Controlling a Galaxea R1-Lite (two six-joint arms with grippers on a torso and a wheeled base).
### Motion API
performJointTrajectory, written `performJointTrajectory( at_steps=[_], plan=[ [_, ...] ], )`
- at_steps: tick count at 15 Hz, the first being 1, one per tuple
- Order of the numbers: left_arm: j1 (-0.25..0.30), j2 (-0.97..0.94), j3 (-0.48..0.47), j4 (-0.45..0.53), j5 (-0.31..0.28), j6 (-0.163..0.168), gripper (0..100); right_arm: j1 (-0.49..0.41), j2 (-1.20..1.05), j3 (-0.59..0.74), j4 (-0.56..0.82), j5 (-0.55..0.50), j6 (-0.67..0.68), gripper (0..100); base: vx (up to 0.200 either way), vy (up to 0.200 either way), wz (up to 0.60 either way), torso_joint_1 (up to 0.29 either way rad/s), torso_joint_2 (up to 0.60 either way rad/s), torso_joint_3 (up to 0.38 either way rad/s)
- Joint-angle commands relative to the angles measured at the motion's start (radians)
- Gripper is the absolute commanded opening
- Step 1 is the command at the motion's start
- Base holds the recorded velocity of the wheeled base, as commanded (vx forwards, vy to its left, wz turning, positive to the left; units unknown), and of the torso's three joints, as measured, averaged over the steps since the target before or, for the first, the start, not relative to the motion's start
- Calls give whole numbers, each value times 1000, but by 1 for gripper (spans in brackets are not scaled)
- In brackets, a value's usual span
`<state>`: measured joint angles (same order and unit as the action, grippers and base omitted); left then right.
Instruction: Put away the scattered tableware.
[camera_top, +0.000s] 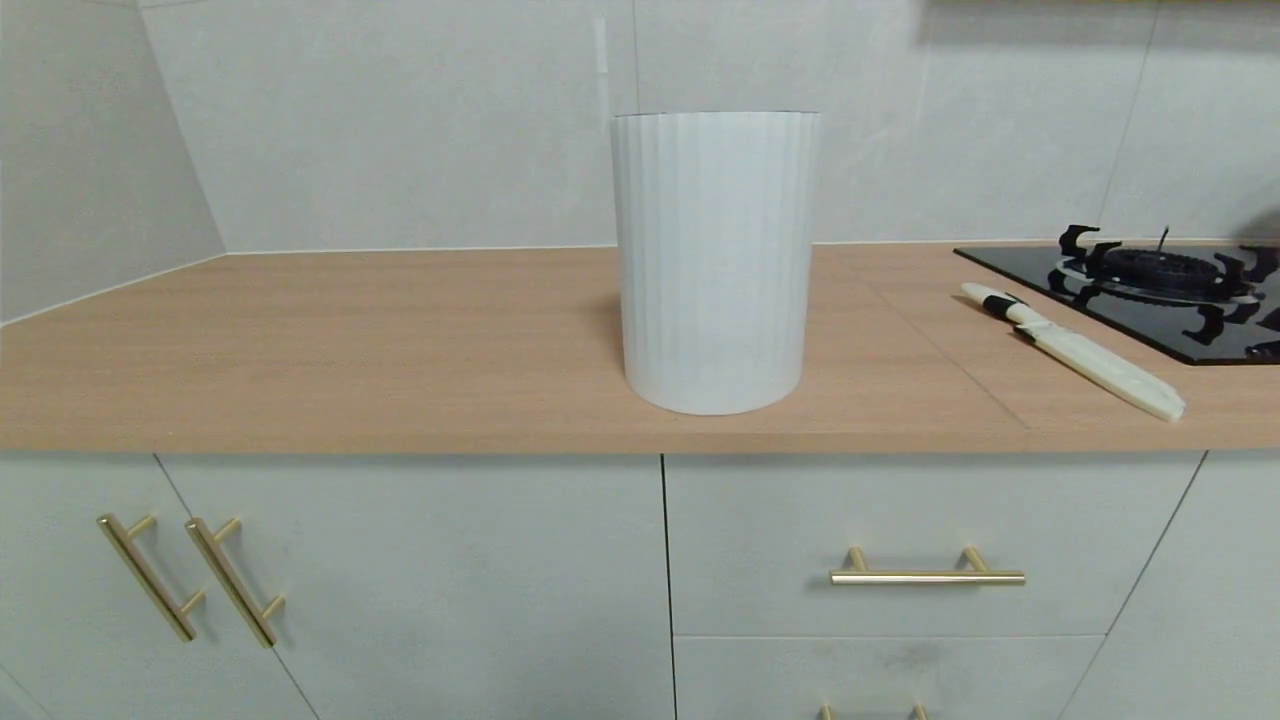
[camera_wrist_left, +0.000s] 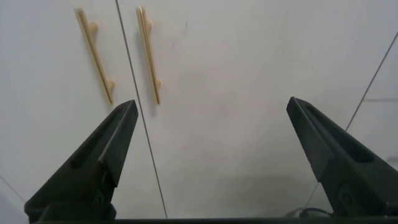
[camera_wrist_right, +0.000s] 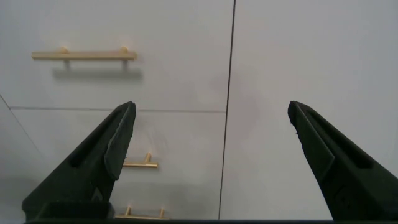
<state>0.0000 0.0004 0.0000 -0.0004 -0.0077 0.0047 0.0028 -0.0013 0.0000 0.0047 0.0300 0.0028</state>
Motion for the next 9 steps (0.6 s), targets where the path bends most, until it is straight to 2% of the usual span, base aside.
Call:
performJointTrajectory(
  at_steps=[1, 9],
  plan=[
    [0, 0, 0, -1, 0, 0, 100, 0, 1, 0, 0, -1, 0, 100, 0, 0, 0, 32, -139, -281],
    [0, 0, 0, -1, 0, 0, 100, 0, 1, 0, 0, 1, -1, 100, 0, 0, 0, 179, -497, -287]
  ],
)
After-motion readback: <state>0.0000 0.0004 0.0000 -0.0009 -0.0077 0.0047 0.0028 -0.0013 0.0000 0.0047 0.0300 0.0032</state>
